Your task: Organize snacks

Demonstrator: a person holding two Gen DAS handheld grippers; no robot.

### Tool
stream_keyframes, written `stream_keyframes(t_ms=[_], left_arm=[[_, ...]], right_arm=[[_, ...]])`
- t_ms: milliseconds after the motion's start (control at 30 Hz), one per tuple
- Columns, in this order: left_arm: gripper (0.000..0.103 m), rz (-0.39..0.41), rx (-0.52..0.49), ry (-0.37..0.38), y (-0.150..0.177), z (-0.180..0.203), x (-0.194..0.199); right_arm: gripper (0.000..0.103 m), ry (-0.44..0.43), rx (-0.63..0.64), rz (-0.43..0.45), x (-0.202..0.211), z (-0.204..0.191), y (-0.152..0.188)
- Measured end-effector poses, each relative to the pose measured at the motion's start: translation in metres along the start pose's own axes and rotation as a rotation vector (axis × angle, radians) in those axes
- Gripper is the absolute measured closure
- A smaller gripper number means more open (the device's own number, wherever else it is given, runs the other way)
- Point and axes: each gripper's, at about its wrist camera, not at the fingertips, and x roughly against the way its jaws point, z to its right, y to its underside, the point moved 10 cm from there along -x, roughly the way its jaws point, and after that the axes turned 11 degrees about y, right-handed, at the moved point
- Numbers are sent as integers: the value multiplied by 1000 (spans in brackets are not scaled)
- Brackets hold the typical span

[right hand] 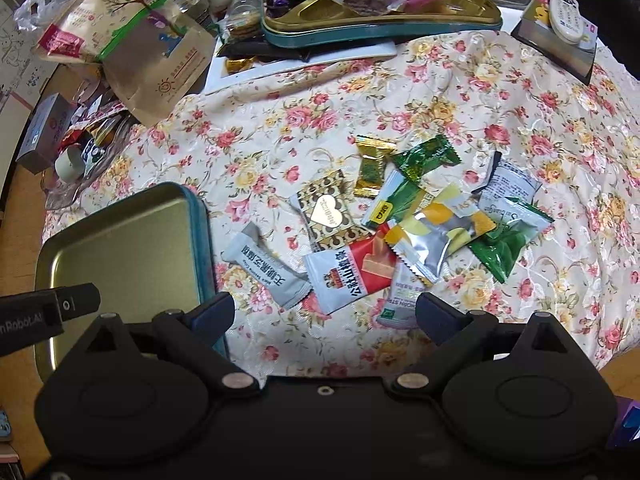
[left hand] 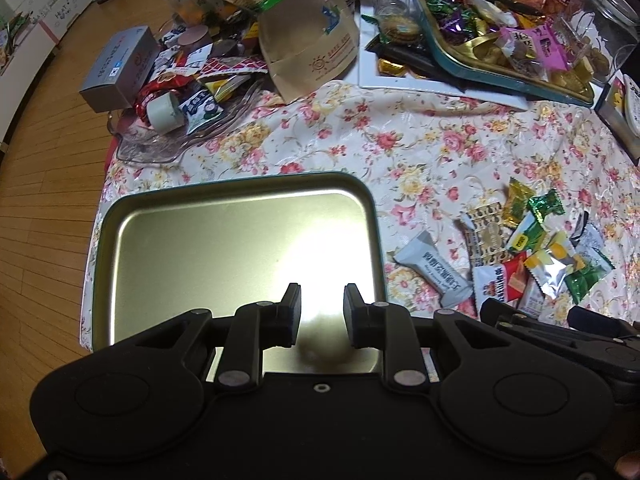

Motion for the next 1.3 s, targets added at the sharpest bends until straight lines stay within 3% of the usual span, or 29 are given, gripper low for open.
stream_keyframes(t_ms=[1300], left_arm=[[71, -2, -148, 75, -34, 142, -29]], right_arm=[[1, 11, -259, -56, -23, 117, -14]])
